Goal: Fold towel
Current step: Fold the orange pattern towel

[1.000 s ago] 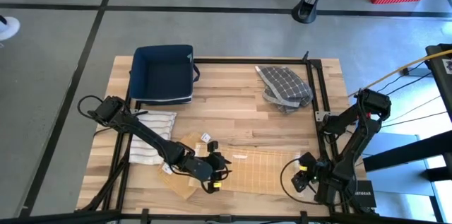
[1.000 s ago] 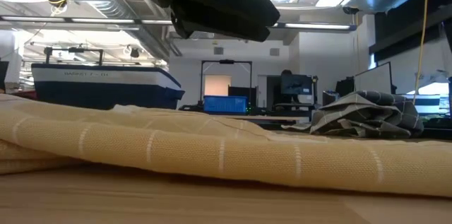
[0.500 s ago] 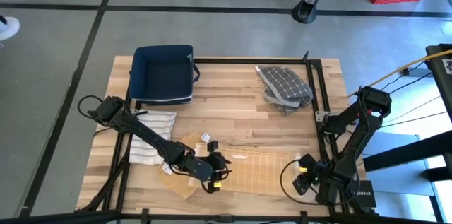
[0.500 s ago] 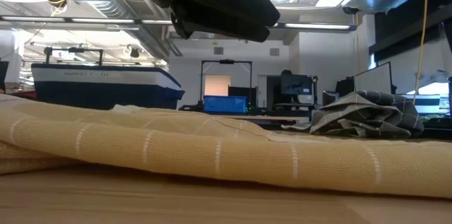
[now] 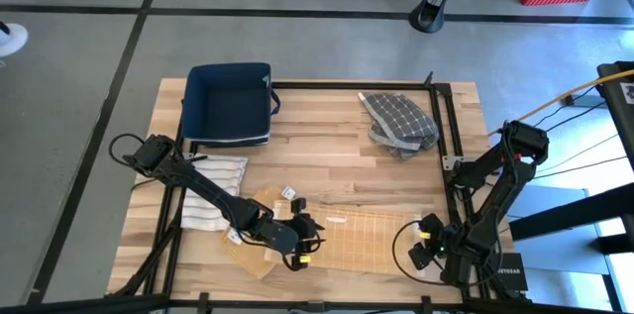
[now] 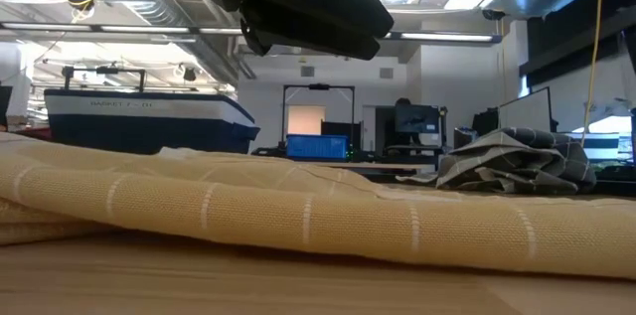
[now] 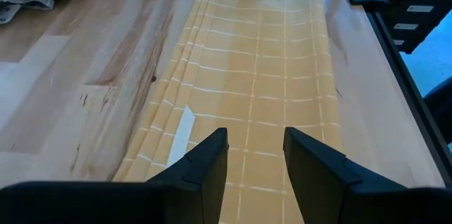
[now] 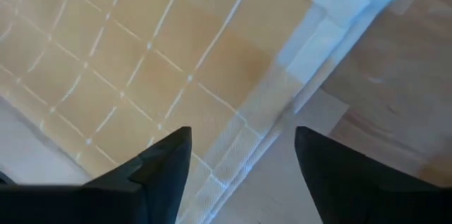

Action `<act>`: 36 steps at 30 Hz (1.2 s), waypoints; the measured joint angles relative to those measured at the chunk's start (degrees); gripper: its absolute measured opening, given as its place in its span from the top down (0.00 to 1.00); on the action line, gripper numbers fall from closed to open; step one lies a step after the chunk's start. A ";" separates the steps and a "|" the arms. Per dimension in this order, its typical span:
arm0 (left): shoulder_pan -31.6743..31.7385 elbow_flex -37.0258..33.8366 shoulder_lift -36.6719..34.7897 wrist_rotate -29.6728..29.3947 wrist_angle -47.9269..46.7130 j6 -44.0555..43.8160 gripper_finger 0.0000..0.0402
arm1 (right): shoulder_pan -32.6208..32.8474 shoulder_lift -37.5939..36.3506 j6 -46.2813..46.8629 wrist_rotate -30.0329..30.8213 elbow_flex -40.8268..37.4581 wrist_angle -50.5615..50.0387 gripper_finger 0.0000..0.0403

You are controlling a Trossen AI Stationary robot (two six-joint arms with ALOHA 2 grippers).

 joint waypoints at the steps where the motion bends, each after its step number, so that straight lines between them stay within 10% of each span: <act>1: 0.00 0.00 0.00 0.02 -0.03 0.00 0.67 | 0.00 0.24 0.02 0.06 0.00 0.14 0.38; 36: 0.04 0.00 0.02 0.02 1.43 1.07 0.67 | -0.82 5.90 -0.88 17.75 -0.07 8.04 0.46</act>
